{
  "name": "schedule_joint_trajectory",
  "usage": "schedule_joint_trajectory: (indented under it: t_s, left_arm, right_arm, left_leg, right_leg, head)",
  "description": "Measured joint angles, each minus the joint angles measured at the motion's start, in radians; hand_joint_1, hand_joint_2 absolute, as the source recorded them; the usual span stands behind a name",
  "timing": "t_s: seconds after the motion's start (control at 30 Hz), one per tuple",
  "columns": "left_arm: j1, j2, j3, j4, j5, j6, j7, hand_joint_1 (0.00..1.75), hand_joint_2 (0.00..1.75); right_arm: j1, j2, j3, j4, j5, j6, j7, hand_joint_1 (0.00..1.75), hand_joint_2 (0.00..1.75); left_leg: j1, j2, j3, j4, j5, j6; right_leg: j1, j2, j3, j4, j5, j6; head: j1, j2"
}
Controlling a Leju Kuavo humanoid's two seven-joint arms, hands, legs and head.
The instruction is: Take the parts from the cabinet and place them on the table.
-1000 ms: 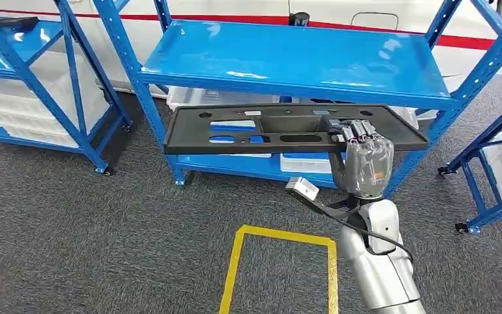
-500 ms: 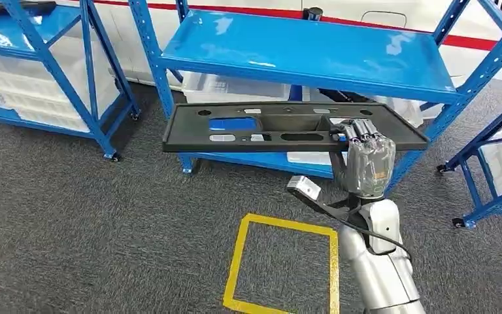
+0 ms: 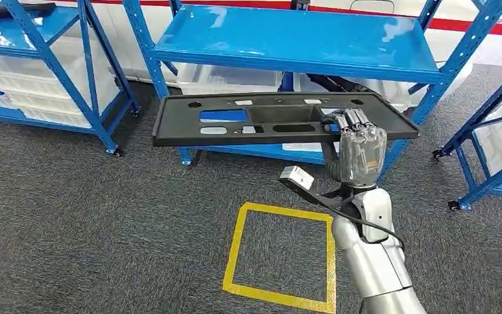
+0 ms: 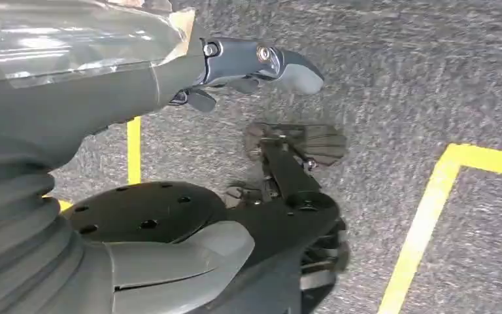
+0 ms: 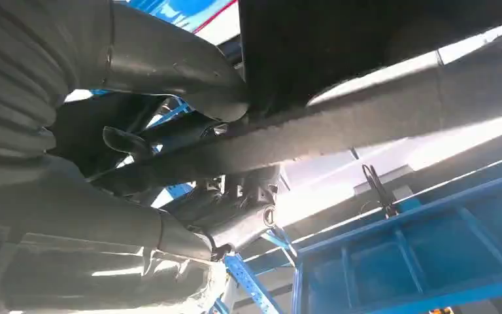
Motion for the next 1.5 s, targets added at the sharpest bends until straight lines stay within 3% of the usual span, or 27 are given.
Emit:
schedule_joint_trajectory:
  t_s: [0.07,0.1,0.17,0.2,0.27,0.33,0.4,0.43,0.5,0.57,0.63,0.7,0.73,0.77,0.87,0.9,0.97,1.03,1.07,1.1,1.2,1.23,1.27,1.33,1.4,1.43,1.5]
  left_arm:
    - [0.000,0.000,0.000,0.000,0.000,0.000,0.000,0.00,1.75]
    - [0.000,0.000,0.000,0.000,0.000,0.000,0.000,0.00,1.75]
    - [0.000,0.000,0.001,0.000,0.000,0.000,-0.001,0.00,1.75]
    - [-0.001,0.000,0.001,0.000,0.000,0.000,-0.001,0.00,1.75]
    - [-0.001,0.002,0.001,0.000,0.000,0.001,-0.003,0.00,1.75]
    - [-0.001,0.002,0.001,0.000,0.000,0.001,-0.005,0.00,1.75]
    - [0.000,0.001,0.001,0.000,0.000,0.001,-0.005,0.00,1.75]
    - [-0.001,0.001,0.001,0.000,0.000,0.001,-0.005,0.00,1.75]
    - [-0.001,0.002,0.002,0.000,0.000,0.001,-0.006,0.00,1.75]
    - [-0.001,0.001,0.002,0.000,0.000,0.001,-0.006,0.00,1.75]
    - [-0.001,0.000,0.002,0.000,-0.002,0.001,-0.006,0.00,1.75]
    - [-0.001,0.000,0.002,0.000,-0.003,0.001,-0.006,0.00,1.75]
    - [-0.001,0.000,0.002,0.000,-0.003,0.001,-0.006,0.00,1.75]
    - [-0.002,0.001,0.002,0.000,-0.003,0.001,-0.006,0.00,1.75]
    - [0.001,0.000,0.002,0.000,-0.003,0.000,-0.007,0.00,1.75]
    - [0.002,0.001,0.002,0.000,-0.003,0.001,-0.007,0.00,1.75]
    - [0.002,0.002,0.002,0.000,-0.004,0.001,-0.007,0.00,1.75]
    - [0.002,0.002,0.002,0.000,-0.006,0.001,-0.006,0.00,1.75]
    - [0.002,0.002,0.002,0.000,-0.010,0.001,-0.006,0.00,1.75]
    - [0.002,0.002,0.001,0.000,-0.011,0.000,-0.006,0.00,1.75]
    - [0.001,0.002,0.001,0.000,-0.011,-0.003,-0.007,0.00,1.75]
    - [0.001,0.002,0.002,0.000,-0.011,-0.007,-0.006,0.00,1.75]
    - [0.000,0.003,0.001,0.000,-0.011,-0.007,-0.004,0.00,1.75]
    - [0.002,0.003,0.001,0.000,-0.012,-0.008,0.001,0.00,1.75]
    - [0.001,0.003,0.001,0.000,-0.017,-0.008,0.004,0.00,1.75]
    - [0.000,0.002,0.001,0.000,-0.020,-0.009,0.005,0.00,1.75]
    - [0.001,0.003,0.002,0.000,-0.021,-0.008,0.007,0.00,1.75]
  right_arm:
    - [0.000,0.003,0.003,0.007,0.000,0.002,0.000,1.75,1.75]
    - [0.000,0.003,0.003,0.011,0.000,0.002,0.000,1.75,1.75]
    - [-0.001,0.004,0.005,0.016,0.000,0.002,0.000,1.75,1.75]
    - [-0.002,0.004,0.006,0.018,0.000,0.002,0.000,1.75,1.75]
    - [-0.006,0.006,0.007,0.018,0.000,0.002,0.000,1.75,1.75]
    - [-0.010,0.010,0.010,0.020,0.000,0.002,0.000,1.75,1.75]
    - [-0.010,0.011,0.011,0.021,0.000,0.002,0.000,1.75,1.75]
    - [-0.011,0.011,0.012,0.023,0.000,0.002,0.000,1.75,1.75]
    - [-0.016,0.011,0.013,0.025,0.000,0.002,0.000,1.75,1.75]
    - [-0.014,0.010,0.014,0.029,0.000,0.002,0.000,1.75,1.75]
    - [-0.014,0.010,0.015,0.031,0.000,0.002,0.000,1.75,1.75]
    - [-0.015,0.011,0.016,0.031,0.001,0.002,0.000,1.75,1.75]
    - [-0.016,0.011,0.016,0.031,0.001,0.002,0.000,1.75,1.75]
    - [-0.017,0.013,0.016,0.031,0.001,0.002,0.000,1.75,1.75]
    - [-0.014,0.012,0.016,0.032,0.002,0.002,0.000,1.75,1.75]
    - [-0.015,0.013,0.016,0.032,0.002,0.002,0.000,1.75,1.75]
    - [-0.019,0.016,0.016,0.031,0.002,0.003,0.000,1.75,1.75]
    - [-0.019,0.017,0.016,0.031,0.004,0.005,0.000,1.75,1.75]
    - [-0.018,0.017,0.016,0.032,0.006,0.006,0.000,1.75,1.75]
    - [-0.018,0.016,0.016,0.032,0.007,0.008,0.000,1.75,1.75]
    - [-0.017,0.014,0.013,0.032,-0.021,0.013,0.004,1.75,1.75]
    - [-0.014,0.014,0.009,0.031,-0.036,0.014,0.004,1.75,1.75]
    - [-0.012,0.014,0.005,0.030,-0.047,0.014,0.004,1.75,1.75]
    - [-0.002,0.012,-0.003,0.026,-0.057,0.016,0.004,1.75,1.75]
    - [0.017,0.008,-0.016,0.018,-0.063,0.016,0.004,1.75,1.75]
    - [0.027,0.001,-0.024,0.016,-0.064,0.016,0.004,1.75,1.75]
    - [0.036,-0.005,-0.034,0.012,-0.068,0.016,0.002,1.75,1.75]
  left_leg:
    - [0.003,0.000,-0.031,0.131,-0.045,-0.009]
    - [0.004,0.000,-0.018,0.136,-0.028,-0.009]
    - [0.004,0.001,0.070,0.025,0.036,-0.004]
    - [0.004,0.000,0.146,-0.081,0.057,0.004]
    - [-0.004,-0.004,0.209,-0.186,0.033,0.017]
    - [-0.013,-0.005,0.202,-0.185,0.037,0.025]
    - [-0.002,-0.001,0.199,-0.210,0.065,0.053]
    - [-0.005,0.003,0.192,-0.212,0.075,0.058]
    - [-0.006,0.006,0.171,-0.210,0.088,0.069]
    - [-0.007,0.008,0.149,-0.209,0.104,0.069]
    - [-0.006,0.008,0.129,-0.205,0.118,0.065]
    - [-0.002,0.007,0.110,-0.193,0.126,0.057]
    - [-0.002,0.007,0.100,-0.183,0.128,0.053]
    - [-0.007,0.006,0.087,-0.178,0.133,0.046]
    - [-0.006,0.005,0.083,-0.176,0.152,0.028]
    - [-0.006,0.002,0.079,-0.175,0.154,0.022]
    - [0.001,0.001,0.051,-0.110,0.070,0.011]
    - [0.003,0.001,0.003,0.045,-0.030,0.002]
    - [0.004,0.001,-0.013,0.111,-0.057,-0.001]
    - [0.004,0.001,-0.008,0.130,-0.055,-0.001]
    - [0.004,-0.004,0.106,-0.014,0.041,0.011]
    - [0.004,-0.028,0.170,-0.105,0.055,0.022]
    - [0.004,-0.060,0.210,-0.163,0.025,0.032]
    - [-0.005,-0.049,0.208,-0.180,0.026,0.032]
    - [-0.008,-0.032,0.206,-0.185,0.037,0.044]
    - [0.002,-0.015,0.205,-0.195,0.052,0.051]
    - [0.001,0.003,0.191,-0.196,0.063,0.064]
  right_leg:
    - [0.002,0.000,-0.025,0.004,0.018,0.001]
    - [0.002,-0.001,-0.039,0.007,0.025,0.004]
    - [0.002,0.000,-0.062,0.013,0.038,0.009]
    - [0.002,0.001,-0.067,0.015,0.044,0.015]
    - [0.009,-0.001,-0.075,0.017,0.053,0.026]
    - [0.000,-0.002,-0.081,0.013,0.067,0.045]
    - [0.005,-0.002,-0.091,0.013,0.072,0.053]
    - [0.005,0.001,-0.109,0.034,0.044,0.050]
    - [0.003,0.003,-0.150,0.169,-0.050,0.034]
    - [0.003,0.003,-0.189,0.316,-0.107,0.042]
    - [-0.001,0.003,-0.153,0.299,-0.079,0.065]
    - [-0.008,0.003,-0.038,0.128,-0.021,0.088]
    - [-0.013,0.003,0.008,0.036,-0.031,0.087]
    - [0.003,0.007,0.038,0.006,-0.043,0.077]
    - [0.004,0.008,0.019,0.021,-0.034,0.065]
    - [-0.006,0.006,0.009,0.014,-0.025,0.050]
    - [-0.008,0.004,-0.001,0.015,-0.010,0.025]
    - [-0.002,0.002,-0.020,0.016,0.004,0.011]
    - [0.000,0.002,-0.032,0.018,0.012,0.010]
    - [0.001,0.002,-0.043,0.020,0.020,0.010]
    - [0.003,0.020,-0.072,0.023,0.038,0.017]
    - [0.003,0.026,-0.077,0.024,0.046,0.021]
    - [0.005,0.028,-0.086,0.024,0.054,0.027]
    - [0.003,0.037,-0.090,0.023,0.067,0.040]
    - [0.002,0.051,-0.092,0.017,0.082,0.055]
    - [0.000,0.043,-0.108,0.032,0.071,0.054]
    - [0.001,0.026,-0.156,0.141,-0.004,0.042]
  head:
    - [0.000,0.000]
    - [0.000,0.000]
    - [-0.001,0.000]
    - [-0.001,0.000]
    - [0.001,0.000]
    - [0.001,0.000]
    - [0.003,0.000]
    - [0.003,0.000]
    - [0.018,0.000]
    - [0.019,0.000]
    - [0.020,0.000]
    - [0.020,0.000]
    - [0.020,0.000]
    - [0.022,0.000]
    - [0.019,0.000]
    - [0.019,0.000]
    - [0.010,0.000]
    - [0.005,0.000]
    - [0.005,0.000]
    - [0.005,0.000]
    - [0.005,0.000]
    - [0.004,0.000]
    - [0.005,0.000]
    - [0.006,0.000]
    - [0.006,0.000]
    - [0.006,0.000]
    - [0.019,0.000]
